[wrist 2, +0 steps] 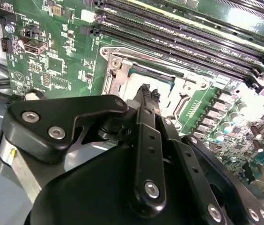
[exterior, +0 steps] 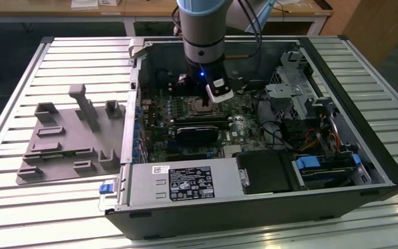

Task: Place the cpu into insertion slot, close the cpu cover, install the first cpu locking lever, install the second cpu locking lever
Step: 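Install the second cpu locking lever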

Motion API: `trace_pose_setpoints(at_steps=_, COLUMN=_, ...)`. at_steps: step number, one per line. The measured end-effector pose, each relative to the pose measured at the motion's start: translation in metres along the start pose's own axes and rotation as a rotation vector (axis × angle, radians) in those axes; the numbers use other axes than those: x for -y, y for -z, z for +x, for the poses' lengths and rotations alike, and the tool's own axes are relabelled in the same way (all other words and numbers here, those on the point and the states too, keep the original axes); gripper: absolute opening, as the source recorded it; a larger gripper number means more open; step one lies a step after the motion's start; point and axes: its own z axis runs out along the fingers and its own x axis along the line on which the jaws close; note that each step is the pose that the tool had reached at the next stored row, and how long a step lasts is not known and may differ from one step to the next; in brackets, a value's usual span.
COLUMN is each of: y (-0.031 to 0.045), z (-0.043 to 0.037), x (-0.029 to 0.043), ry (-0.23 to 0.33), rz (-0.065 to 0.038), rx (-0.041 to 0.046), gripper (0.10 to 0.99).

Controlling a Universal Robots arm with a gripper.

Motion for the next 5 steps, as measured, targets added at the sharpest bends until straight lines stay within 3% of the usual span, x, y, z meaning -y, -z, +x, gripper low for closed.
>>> trace_pose_setpoints(at_steps=5, y=0.0, z=-0.0001, x=0.0, ry=0.0, rz=0.0, rx=0.0, gripper=0.102)
